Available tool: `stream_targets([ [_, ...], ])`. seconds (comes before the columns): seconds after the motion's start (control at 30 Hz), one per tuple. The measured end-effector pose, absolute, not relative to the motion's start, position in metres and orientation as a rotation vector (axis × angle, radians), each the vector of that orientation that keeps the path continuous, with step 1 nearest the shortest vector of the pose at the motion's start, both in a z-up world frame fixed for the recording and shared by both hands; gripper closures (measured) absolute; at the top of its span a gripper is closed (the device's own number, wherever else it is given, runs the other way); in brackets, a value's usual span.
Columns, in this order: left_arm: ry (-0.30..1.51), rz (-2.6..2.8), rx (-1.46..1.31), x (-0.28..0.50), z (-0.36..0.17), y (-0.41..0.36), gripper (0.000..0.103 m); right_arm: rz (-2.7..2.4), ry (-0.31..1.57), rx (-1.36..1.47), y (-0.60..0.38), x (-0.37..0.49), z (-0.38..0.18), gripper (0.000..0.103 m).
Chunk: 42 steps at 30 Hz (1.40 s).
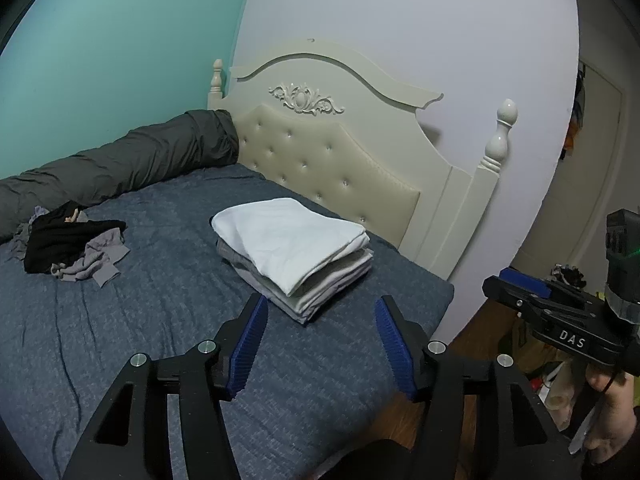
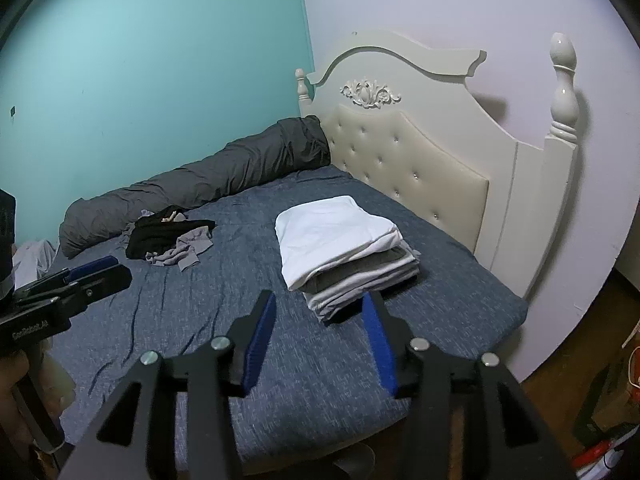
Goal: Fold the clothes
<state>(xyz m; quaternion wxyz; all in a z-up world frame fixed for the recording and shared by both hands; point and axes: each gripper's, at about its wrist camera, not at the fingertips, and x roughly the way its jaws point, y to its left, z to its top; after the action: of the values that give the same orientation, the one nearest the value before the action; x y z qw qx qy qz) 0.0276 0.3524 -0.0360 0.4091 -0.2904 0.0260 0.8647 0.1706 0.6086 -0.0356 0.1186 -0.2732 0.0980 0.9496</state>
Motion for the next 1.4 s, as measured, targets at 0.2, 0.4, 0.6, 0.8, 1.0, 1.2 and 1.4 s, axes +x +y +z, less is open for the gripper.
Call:
stream_targets([
  [0.2,0.061,2.178,-0.728,0.031,-0.037,0.348,0.037,2.767,0.295,-0.777,0.604,0.178,-0.034,0.04],
  [0.4,0.065,2.184,-0.713,0.036,-0.035,0.346,0.024,2.759,0.304,-0.763,0.601,0.184,-0.035,0.031],
  [0.6,0.062,2.183,-0.712,0.04,-0.034,0.346,0.021,2.75,0.312,-0.748,0.599,0.189,-0.037,0.018],
  [0.8,0.064,2.197,-0.701,0.044,-0.032,0.343,0.014,2.744,0.333,-0.716,0.599,0.193,-0.036,0.004],
  [1.0,0.064,2.203,-0.696,0.048,-0.03,0.34,0.003,2.727,0.311,-0.709,0.595,0.197,-0.037,0.001],
  [1.2,0.075,2.209,-0.699,0.052,-0.029,0.338,0.0,2.722,0.302,-0.684,0.59,0.202,-0.035,0.0],
  [1.4,0.086,2.225,-0.69,0.057,-0.029,0.337,0.0,2.724,0.299,-0.662,0.586,0.208,-0.032,0.0],
])
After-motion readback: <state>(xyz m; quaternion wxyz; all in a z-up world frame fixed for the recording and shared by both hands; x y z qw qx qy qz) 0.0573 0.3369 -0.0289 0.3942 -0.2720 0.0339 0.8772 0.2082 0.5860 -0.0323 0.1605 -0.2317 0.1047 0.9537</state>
